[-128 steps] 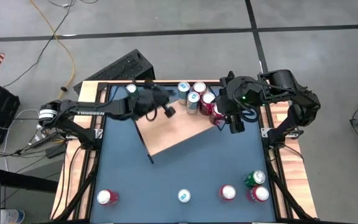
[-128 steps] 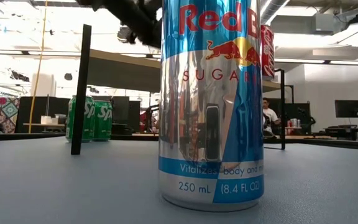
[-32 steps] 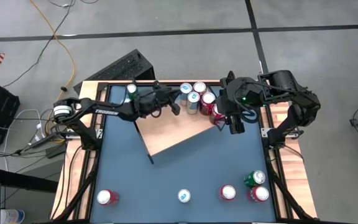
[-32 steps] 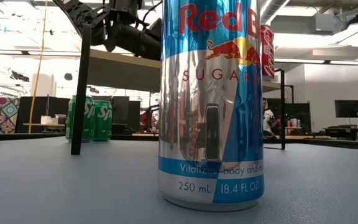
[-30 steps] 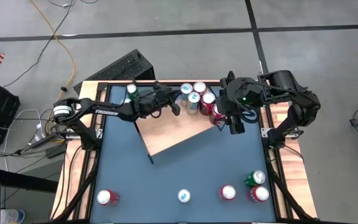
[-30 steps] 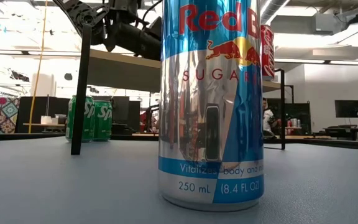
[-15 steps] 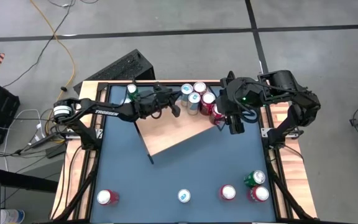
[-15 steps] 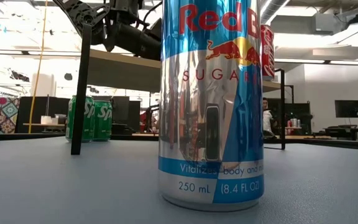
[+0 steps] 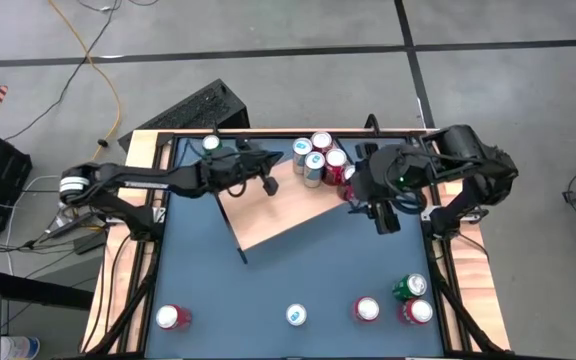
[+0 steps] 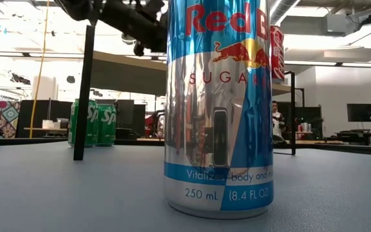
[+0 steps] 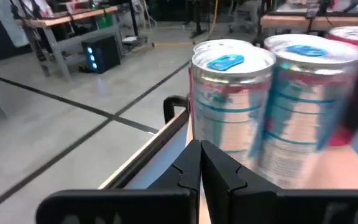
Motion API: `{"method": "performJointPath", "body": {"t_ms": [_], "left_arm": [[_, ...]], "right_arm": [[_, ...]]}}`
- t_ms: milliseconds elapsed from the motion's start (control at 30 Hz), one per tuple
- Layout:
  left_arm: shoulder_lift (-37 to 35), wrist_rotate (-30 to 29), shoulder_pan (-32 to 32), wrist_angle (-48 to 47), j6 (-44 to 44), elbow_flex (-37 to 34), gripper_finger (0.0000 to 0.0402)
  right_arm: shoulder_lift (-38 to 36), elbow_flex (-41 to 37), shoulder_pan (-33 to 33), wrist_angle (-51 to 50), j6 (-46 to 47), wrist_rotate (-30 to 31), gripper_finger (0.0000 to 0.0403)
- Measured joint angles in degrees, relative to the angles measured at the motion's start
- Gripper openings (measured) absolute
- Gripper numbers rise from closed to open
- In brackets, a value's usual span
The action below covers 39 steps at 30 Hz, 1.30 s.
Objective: Place canned beverage on shelf
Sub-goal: Put the blue soda can on the shelf aligned with the other blue soda cans
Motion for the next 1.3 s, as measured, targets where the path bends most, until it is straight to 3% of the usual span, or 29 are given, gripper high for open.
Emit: {"method": "performJointPath", "body": {"t_ms": [133,233,400,500,933,1100,1300], "left_arm": [[-5.56,2.48,-1.77,-8.22,-1.59,0.0,0.0],[-9.99,8.79,-3.73,-12.3,-3.21,0.0,0.0],[-16.86,19.72,-7.61,-14.34,-7.35,0.0,0.0],[-20.37,22.55,-10.41,-14.2,-9.11,0.0,0.0],[-26.99,22.17,-20.09,-14.3,-10.34,0.0,0.0],[-26.92,21.77,-22.75,-14.83,-10.49,0.0,0.0],[-26.88,18.38,-25.27,-14.75,-10.42,0.0,0.0]], "right_arm": [[0.95,0.09,4.56,-0.12,4.25,0.1,0.0258],[2.05,0.0,9.57,-0.06,6.55,0.1,0.0258],[6.08,0.02,15.43,0.72,10.26,4.09,0.0259],[9.73,0.05,17.06,2.22,8.76,4.14,0.0259],[26.06,0.0,16.84,10.9,2.39,1.61,0.0259],[28.24,0.0,16.73,15.22,4.38,-4.28,0.0259],[27.33,0.07,17.9,16.44,8.42,-4.69,0.0259]]}}
